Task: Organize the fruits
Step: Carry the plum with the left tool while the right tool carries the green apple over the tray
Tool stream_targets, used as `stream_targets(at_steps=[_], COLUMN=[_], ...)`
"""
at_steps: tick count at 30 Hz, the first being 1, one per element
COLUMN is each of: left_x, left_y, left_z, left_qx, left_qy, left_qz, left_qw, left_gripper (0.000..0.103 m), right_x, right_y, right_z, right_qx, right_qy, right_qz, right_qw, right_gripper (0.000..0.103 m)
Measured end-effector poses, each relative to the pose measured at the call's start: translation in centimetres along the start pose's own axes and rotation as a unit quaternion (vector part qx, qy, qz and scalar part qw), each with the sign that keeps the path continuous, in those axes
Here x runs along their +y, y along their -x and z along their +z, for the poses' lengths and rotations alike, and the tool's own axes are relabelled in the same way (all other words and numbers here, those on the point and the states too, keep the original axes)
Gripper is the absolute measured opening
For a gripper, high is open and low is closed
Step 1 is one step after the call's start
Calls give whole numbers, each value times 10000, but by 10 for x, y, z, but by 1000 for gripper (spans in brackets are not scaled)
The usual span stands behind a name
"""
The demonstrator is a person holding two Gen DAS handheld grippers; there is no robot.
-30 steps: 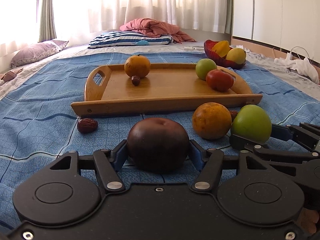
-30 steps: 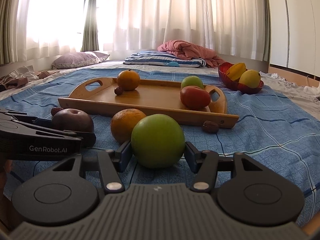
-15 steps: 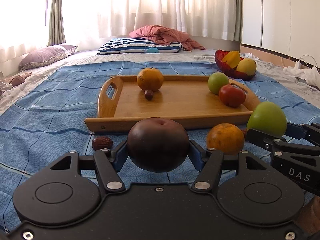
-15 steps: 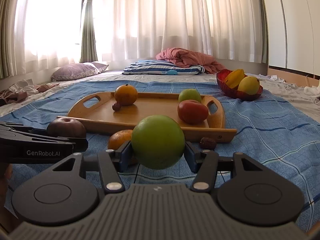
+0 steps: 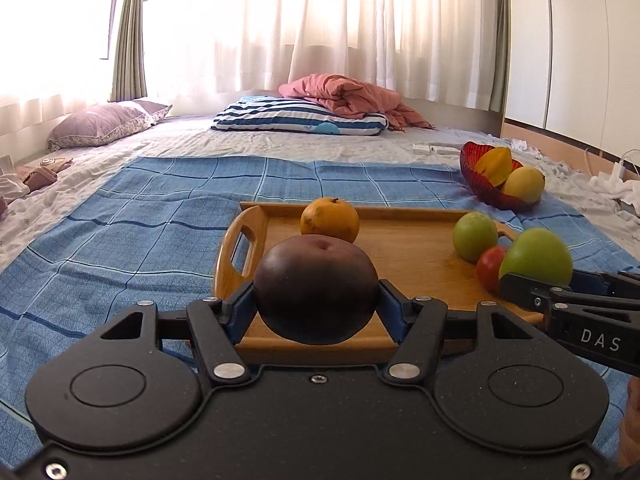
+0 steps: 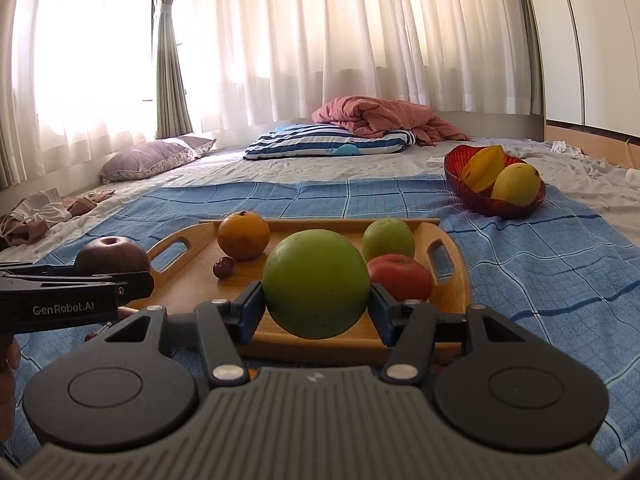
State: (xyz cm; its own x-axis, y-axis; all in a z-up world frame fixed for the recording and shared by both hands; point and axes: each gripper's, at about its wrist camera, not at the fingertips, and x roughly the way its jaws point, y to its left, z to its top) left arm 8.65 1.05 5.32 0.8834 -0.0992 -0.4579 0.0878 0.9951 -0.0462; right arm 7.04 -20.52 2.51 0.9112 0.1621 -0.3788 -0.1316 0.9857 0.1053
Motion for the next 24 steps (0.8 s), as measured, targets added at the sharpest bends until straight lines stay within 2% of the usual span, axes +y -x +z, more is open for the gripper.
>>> stream_targets(at_steps=[6, 11, 24], left_x=[0, 0, 0], left_y=[-35, -58, -87], left_z=[12, 10, 4], left_qx=[178, 388, 606], left_qy=[23, 72, 56], left_qz=[82, 96, 208], left_qw=[9998, 9992, 9979], left_gripper=[61, 61, 61], right_x=[0, -4, 0], right_y=[-38, -66, -87], right_z=[13, 11, 5], right_qx=[320, 623, 859], right_qy=[-140, -242, -185], right_qz=[129, 76, -67], right_qw=[9993, 9977, 9961], right_gripper=[59, 59, 59])
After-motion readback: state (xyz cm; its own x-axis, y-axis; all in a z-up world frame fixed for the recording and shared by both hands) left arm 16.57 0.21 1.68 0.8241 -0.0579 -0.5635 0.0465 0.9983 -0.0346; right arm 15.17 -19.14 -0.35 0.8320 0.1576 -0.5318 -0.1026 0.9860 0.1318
